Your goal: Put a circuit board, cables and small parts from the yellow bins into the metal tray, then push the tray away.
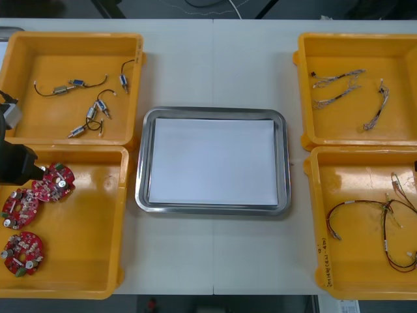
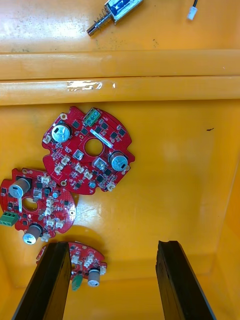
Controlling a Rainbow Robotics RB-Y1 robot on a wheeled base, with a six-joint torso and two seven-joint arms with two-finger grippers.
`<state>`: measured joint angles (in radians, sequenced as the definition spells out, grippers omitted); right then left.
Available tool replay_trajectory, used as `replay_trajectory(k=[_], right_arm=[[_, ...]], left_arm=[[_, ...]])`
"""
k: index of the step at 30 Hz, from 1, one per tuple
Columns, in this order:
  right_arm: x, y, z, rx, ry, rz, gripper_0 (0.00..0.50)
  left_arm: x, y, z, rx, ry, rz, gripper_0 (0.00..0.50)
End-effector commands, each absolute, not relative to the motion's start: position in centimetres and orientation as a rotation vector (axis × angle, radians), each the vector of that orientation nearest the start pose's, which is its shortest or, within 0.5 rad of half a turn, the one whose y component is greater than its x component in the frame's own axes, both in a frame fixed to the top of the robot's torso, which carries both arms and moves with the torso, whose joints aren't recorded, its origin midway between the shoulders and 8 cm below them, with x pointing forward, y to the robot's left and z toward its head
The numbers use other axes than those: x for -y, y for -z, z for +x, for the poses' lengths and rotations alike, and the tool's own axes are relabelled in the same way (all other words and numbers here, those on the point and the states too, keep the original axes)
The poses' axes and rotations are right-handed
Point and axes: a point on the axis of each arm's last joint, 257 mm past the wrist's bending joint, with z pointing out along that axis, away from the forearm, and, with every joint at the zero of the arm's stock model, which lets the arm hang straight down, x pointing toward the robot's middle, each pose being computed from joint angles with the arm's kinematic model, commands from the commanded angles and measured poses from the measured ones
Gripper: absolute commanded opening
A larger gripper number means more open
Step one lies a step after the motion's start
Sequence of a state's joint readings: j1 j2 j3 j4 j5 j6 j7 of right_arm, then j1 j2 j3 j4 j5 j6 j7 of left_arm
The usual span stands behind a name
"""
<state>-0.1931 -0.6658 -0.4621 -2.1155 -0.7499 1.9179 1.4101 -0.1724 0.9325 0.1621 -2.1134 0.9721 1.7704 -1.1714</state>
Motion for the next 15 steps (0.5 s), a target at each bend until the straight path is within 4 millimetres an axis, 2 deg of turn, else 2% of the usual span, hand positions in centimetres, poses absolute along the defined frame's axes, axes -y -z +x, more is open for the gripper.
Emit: replay_trajectory(k=[1, 15], right_arm=[[42.02, 14.78, 38.47, -2.6, 0.048, 0.097, 0.5], [42.02, 14.78, 38.47, -2.6, 0.048, 0.097, 0.5]], left_arm=[[-37.69, 16.28, 38.3, -2.693, -0.06, 0.086, 0.5], [-37.69, 16.28, 38.3, -2.693, -0.06, 0.086, 0.5]])
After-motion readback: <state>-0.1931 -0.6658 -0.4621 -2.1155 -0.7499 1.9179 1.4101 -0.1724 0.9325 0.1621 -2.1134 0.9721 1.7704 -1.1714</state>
